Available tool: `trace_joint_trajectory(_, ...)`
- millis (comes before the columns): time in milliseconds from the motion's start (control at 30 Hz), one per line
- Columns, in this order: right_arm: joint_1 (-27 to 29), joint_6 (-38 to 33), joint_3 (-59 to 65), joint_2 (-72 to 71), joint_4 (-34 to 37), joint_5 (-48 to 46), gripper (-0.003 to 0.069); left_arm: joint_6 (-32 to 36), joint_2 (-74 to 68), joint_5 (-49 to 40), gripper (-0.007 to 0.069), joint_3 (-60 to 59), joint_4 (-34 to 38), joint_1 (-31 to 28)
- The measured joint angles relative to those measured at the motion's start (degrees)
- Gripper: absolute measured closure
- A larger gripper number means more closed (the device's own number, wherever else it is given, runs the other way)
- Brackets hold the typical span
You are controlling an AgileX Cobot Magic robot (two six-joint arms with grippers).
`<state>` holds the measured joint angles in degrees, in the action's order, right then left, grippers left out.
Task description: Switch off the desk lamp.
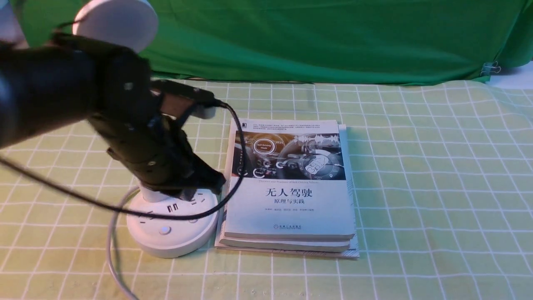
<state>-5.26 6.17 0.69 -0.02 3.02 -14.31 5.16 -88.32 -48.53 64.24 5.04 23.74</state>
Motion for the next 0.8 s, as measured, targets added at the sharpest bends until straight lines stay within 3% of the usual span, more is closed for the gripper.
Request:
trace_joint_trajectory(200,0.0,0.0,0.0,0.0,0.0,0.0,0.0629,-0.1,20.5,13.1,0.0622,-16.7,1.4,0.0)
trace_joint_trajectory(267,0.0,0.0,0.0,0.0,0.0,0.0,0.0629,-0.2,30.6,23.1,0.0622,-25.3,1.9,0.0)
trace_joint_trajectory(500,0.0,0.0,0.0,0.0,0.0,0.0,0.0629,-0.2,49.0,44.4,0.0622,-44.8,1.9,0.0)
trace_joint_trajectory(800,0.0,0.0,0.0,0.0,0.0,0.0,0.0629,-0.2,59.1,51.1,0.0622,-57.3,0.3,0.0)
